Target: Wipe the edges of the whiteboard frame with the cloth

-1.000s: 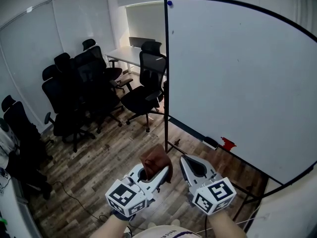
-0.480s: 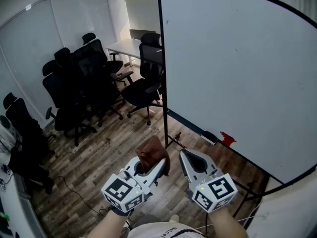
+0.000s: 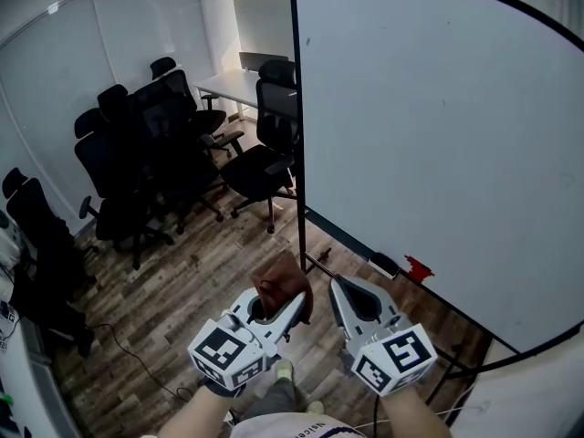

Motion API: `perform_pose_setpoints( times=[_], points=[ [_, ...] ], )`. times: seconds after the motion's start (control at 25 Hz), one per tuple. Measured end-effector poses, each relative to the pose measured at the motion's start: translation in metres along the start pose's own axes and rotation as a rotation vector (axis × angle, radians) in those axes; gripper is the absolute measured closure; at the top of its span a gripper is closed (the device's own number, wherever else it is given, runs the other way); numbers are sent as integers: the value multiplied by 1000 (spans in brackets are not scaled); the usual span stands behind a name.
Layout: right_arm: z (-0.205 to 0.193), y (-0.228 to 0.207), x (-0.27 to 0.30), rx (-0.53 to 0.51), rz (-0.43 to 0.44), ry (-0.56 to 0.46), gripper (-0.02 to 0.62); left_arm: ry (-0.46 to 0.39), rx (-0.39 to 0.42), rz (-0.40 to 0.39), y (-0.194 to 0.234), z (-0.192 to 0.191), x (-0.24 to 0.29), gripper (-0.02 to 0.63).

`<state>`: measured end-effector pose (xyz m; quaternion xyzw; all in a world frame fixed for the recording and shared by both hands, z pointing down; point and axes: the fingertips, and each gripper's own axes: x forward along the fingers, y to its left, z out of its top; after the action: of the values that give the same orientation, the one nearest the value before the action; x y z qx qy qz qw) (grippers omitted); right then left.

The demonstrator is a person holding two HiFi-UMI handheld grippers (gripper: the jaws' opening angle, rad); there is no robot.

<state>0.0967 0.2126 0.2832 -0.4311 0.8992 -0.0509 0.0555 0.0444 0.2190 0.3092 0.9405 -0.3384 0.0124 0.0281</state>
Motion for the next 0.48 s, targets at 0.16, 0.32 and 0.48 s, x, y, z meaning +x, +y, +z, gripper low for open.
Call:
perform_pose_setpoints(
  times=[0.16,0.32,0.48],
  points=[
    [-2,-16,29,-3,-12,4,594,-2,-2,-8,30,-4,21,541],
    [2,-36,66,-12,-30,6,594,-6,7,-24,70,1,45,541],
    [10,-54,111,-25,-55,-6,594,-14,26,-43,119,12,68,541]
  ],
)
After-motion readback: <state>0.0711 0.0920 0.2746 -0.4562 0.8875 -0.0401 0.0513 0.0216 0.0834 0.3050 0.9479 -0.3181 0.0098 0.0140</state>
